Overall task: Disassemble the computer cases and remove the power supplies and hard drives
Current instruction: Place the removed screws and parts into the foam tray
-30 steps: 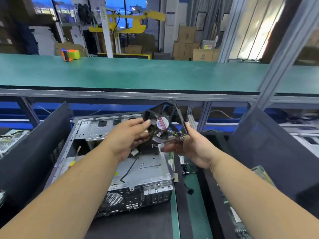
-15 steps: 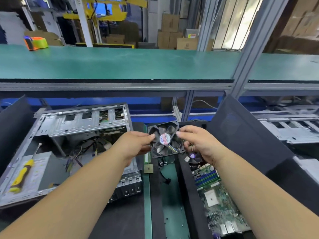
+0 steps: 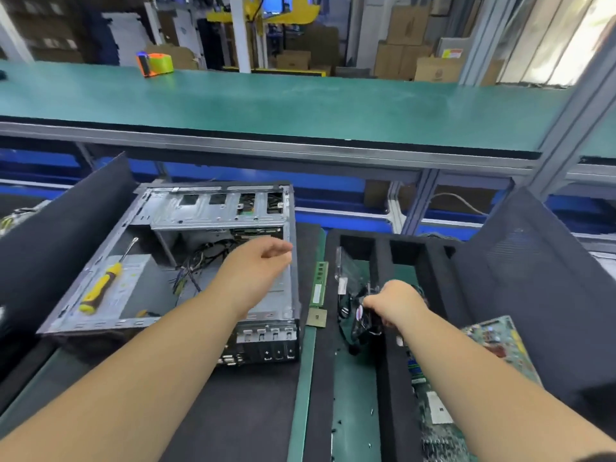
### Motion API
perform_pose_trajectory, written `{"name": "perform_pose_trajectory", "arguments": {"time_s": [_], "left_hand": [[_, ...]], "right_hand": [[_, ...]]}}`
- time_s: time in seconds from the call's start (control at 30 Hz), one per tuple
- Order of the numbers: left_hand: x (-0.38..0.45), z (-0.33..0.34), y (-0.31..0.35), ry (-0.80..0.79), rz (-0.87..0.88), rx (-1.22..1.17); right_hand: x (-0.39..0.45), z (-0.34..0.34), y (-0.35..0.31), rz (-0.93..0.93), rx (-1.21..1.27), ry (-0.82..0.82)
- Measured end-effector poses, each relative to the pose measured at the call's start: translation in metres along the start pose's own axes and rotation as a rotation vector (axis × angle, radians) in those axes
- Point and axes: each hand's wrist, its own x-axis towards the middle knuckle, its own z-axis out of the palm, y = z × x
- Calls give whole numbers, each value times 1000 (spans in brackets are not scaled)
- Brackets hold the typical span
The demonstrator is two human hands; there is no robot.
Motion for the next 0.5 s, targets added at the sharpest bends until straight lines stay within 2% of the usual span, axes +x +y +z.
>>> {"name": "perform_pose_trajectory", "arguments": {"time_s": [0.2, 0.4, 0.5], "left_hand": [[-18, -18, -14, 88, -39, -4], [-30, -25, -24, 104, -66, 6], [-32, -24, -25, 121, -70, 10]], "right_hand": [[22, 37, -10, 33, -238, -76], [33, 40, -12, 36, -280, -106], [33, 35, -11, 11, -392, -40]]}}
